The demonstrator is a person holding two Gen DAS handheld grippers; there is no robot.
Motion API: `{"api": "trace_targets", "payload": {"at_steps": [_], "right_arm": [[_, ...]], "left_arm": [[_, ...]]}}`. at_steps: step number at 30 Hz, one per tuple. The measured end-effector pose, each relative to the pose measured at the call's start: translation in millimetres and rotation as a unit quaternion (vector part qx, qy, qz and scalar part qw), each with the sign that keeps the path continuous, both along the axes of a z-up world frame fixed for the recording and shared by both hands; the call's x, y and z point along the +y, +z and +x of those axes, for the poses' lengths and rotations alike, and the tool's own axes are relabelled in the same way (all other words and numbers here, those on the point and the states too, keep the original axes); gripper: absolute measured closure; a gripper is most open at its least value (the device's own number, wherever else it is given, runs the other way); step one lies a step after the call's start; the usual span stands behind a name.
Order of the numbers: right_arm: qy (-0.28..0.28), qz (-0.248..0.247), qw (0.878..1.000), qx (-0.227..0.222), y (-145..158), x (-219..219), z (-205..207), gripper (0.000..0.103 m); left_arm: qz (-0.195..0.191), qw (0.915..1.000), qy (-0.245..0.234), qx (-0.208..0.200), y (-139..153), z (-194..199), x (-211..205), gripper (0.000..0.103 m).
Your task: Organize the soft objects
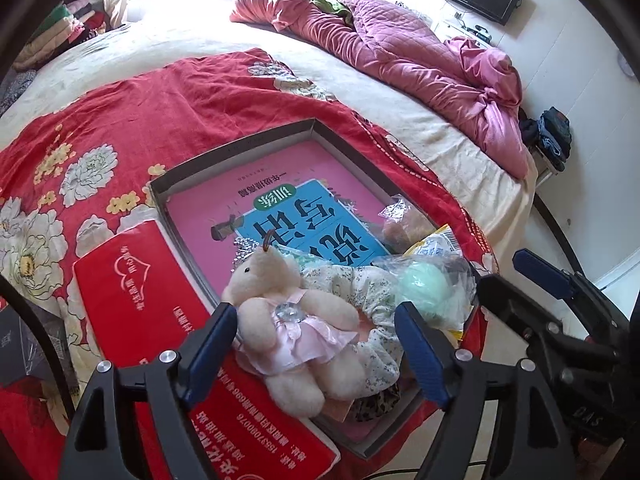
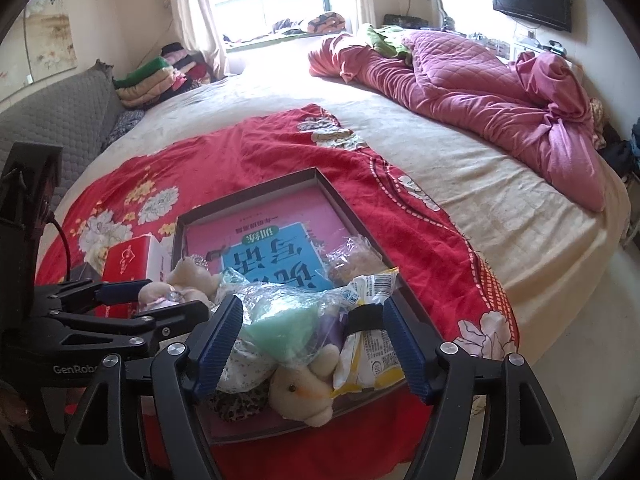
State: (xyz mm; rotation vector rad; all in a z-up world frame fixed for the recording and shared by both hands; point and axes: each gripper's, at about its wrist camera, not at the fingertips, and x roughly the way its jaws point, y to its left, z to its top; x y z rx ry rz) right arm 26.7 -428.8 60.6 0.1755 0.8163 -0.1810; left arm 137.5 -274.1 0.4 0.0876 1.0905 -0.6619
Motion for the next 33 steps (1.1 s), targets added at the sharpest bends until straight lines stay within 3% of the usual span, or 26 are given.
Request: {"api": "trace_targets", "payload": {"at_steps": [16, 19, 25, 33], "right_arm": [[-0.058, 0.007, 0.998, -0.03, 29, -2, -31, 0.027], [-0.074, -0.011, 0.996, -0.045, 39, 2, -43, 0.026], [-0.081, -0.001, 0.994, -0.079, 52, 13, -75, 0.026], [-0.083, -0.01, 0.993, -0.085, 59, 39, -98, 0.026]], "left_arm": [[-0.011, 0.9993, 0.022, -0.027, 31, -32, 28, 0.019], [-0.011, 0.9991, 0.021, -0.033, 37, -41, 33, 0.019], [-0.013, 0.9983, 0.019, -0.053, 50, -63, 44, 0.019], [-0.006, 0.9969, 0.02, -0.076, 61, -91, 60, 0.019]]}}
